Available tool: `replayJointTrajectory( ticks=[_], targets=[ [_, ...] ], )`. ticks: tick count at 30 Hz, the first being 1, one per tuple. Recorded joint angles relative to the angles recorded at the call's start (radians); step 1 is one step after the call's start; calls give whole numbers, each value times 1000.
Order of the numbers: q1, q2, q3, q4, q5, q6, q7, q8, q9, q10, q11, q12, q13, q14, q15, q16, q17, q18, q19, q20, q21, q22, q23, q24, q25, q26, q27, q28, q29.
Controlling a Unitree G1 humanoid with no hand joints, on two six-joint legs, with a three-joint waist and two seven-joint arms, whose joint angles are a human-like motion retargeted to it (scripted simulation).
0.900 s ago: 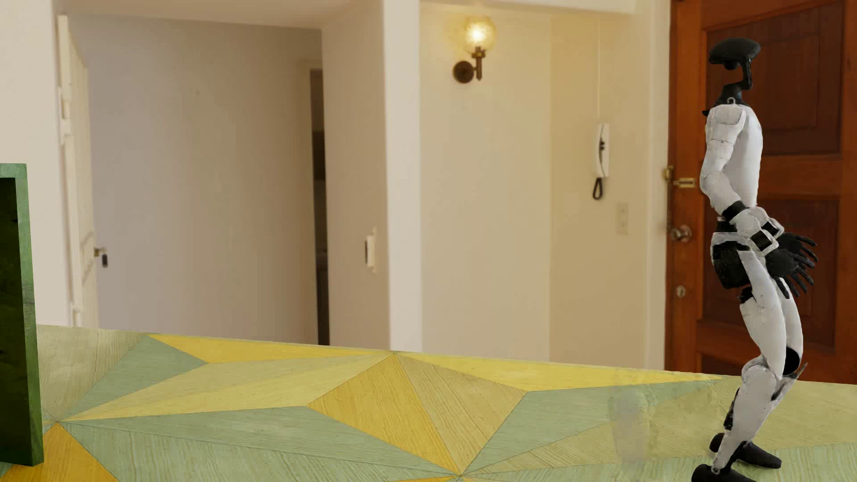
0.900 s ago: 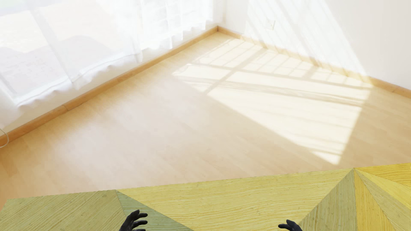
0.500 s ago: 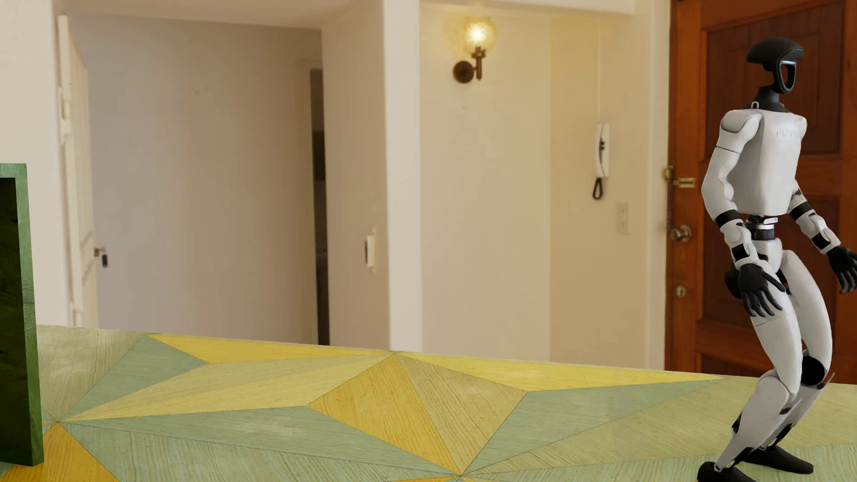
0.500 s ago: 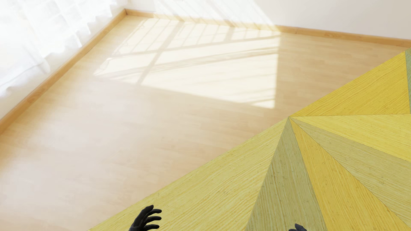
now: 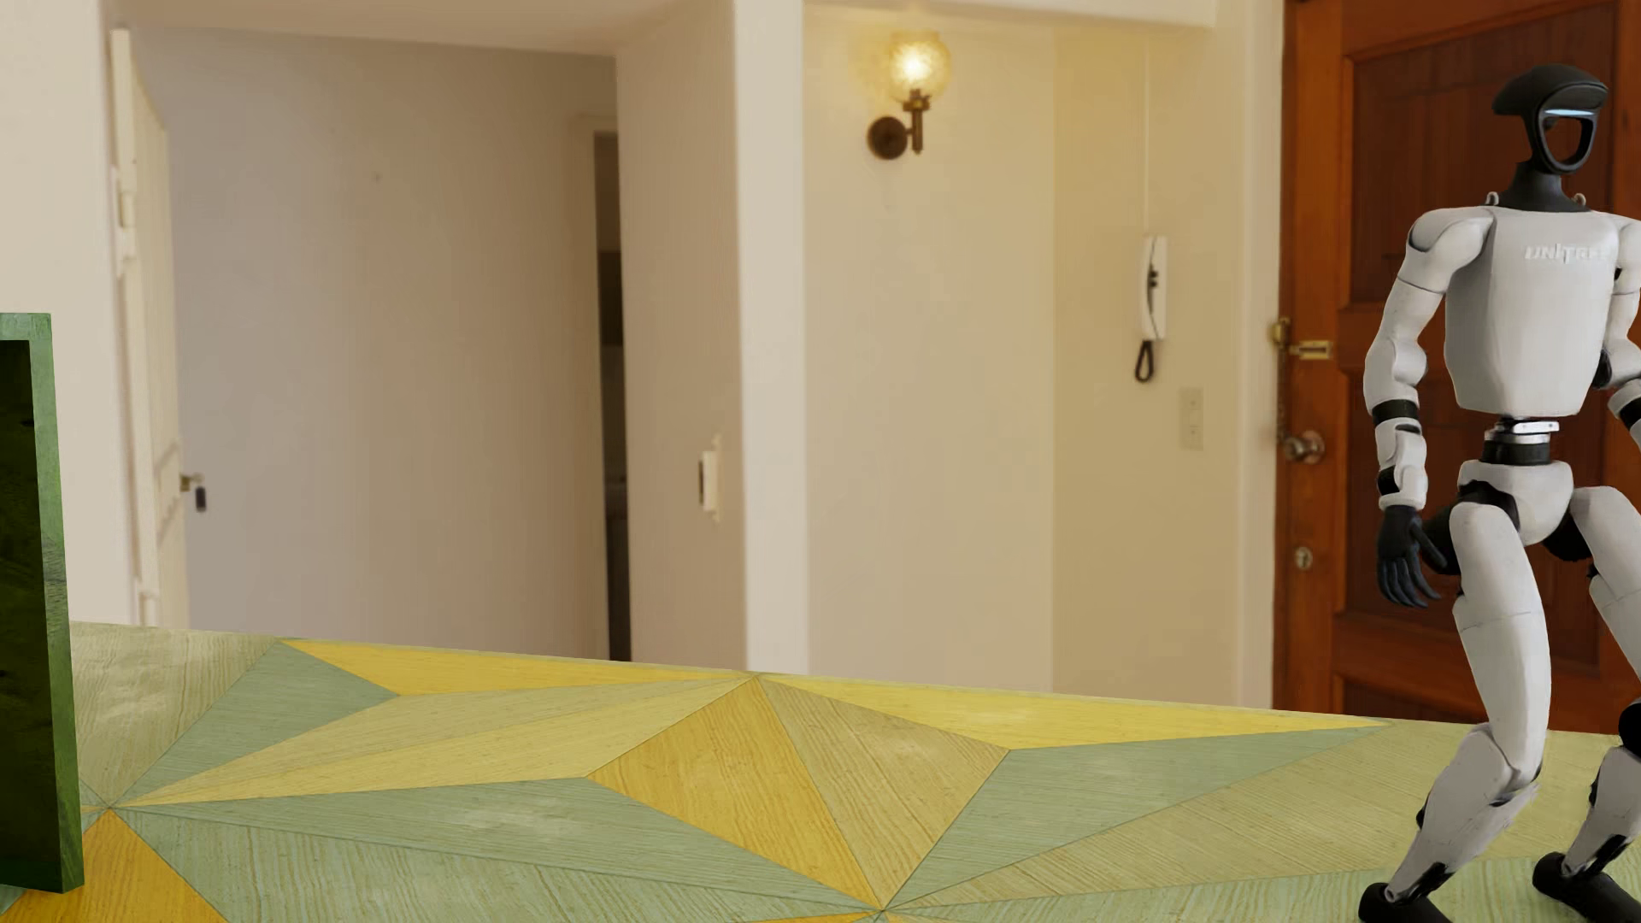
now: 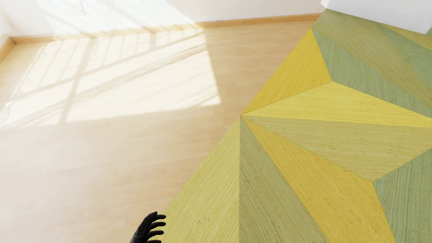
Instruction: Do a 180
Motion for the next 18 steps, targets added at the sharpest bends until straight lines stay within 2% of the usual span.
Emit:
replayJointTrajectory(
  ticks=[1, 2, 3, 4, 5, 6, 7, 8, 9, 10, 11, 12, 14, 16, 17, 18],
  targets=[
    [17, 11, 2, 5, 17, 13, -15, 26, -4, -65, -19, 30, -24, -45, 8, 26, 3, 73, -5, 35, 17, 27, -22, 11, 4, 7, -18, -17, -28],
    [73, -5, 14, 40, 18, 20, -1, 24, -7, -152, 15, 49, -42, -49, 24, 46, 22, -233, 5, 38, 42, 45, -55, 19, -1, 31, -38, -31, -62],
    [90, -36, 19, 44, -4, 15, 24, -3, -14, -171, 64, 35, -45, -50, 45, 44, 60, -263, 24, 7, 60, 48, -59, 26, -5, 60, -52, -28, -88],
    [108, -53, 32, 53, -20, 16, 45, -36, -14, -180, 94, 25, -32, -57, 67, 17, 79, -263, 44, -6, 56, 22, -61, 39, -5, 84, -51, -20, -98],
    [140, -66, 26, 59, -58, 8, 73, -90, -5, -191, 102, 5, -26, -69, 70, -3, 74, -262, 68, -26, 38, 36, -80, 53, -4, 87, -24, -7, -86],
    [109, -73, 16, 62, -86, -10, 87, -111, 2, -100, 51, -19, -40, -45, 21, -1, 54, -260, 74, -50, -3, 13, -34, 56, -8, 89, -22, 8, -62],
    [51, -60, 21, 66, -72, -13, 71, -89, 17, 50, 50, -38, -28, 34, 18, -25, 15, -230, 13, -50, -22, -16, 4, 55, -13, 91, -35, 20, -44],
    [-27, -58, 20, 48, -50, -1, 19, -55, 7, 182, 33, -32, -15, 167, 27, -25, -13, -123, 13, -61, -10, -16, 38, 50, -16, 84, -52, 18, -42],
    [-57, -44, 6, 20, -30, 11, -15, -16, 2, 178, 10, -1, -6, 148, 37, 0, -16, -24, 5, 3, 5, -17, 15, 47, -19, 77, -52, -13, -52],
    [-81, -33, -1, 7, -9, 32, -29, 13, -3, 104, -7, 23, -4, 48, 42, 29, -7, 36, 8, 47, 28, -19, -8, 48, -23, 75, -42, -46, -64],
    [-77, -28, 0, 23, 20, 65, -32, 33, -1, -81, 1, 45, -15, -50, 43, 34, 16, 40, 14, 95, 51, 12, -28, 51, -29, 67, -20, -72, -73],
    [-30, -39, 10, 29, 10, 67, -43, 21, -4, -136, 47, 38, -11, 46, 39, 54, 60, -245, 27, 63, 56, 34, -51, 54, -31, 75, 3, -77, -72],
    [11, -65, 8, 35, -38, 43, 10, -20, -22, -162, 94, 65, -52, 39, 59, 19, 78, -259, 54, 37, 68, 2, -70, 55, -23, 83, 60, -50, -25],
    [46, -40, 26, 52, -79, 9, 68, -60, -28, -165, 41, -1, -41, 15, 3, -24, 53, -261, 75, -17, 0, -21, -28, 48, -19, 89, 11, -3, 33],
    [59, -41, 15, 63, -63, -1, 76, -39, -23, -160, 44, -37, -24, -3, 2, -23, 38, -272, 11, -34, 12, -12, -35, 47, -19, 76, -6, 17, 42],
    [56, -31, -1, 67, -47, -2, 55, -22, -10, -117, 43, -60, -6, -5, 1, -29, 19, -256, 18, -29, 8, -8, -21, 49, -16, 58, -22, 25, 35]
  ],
)
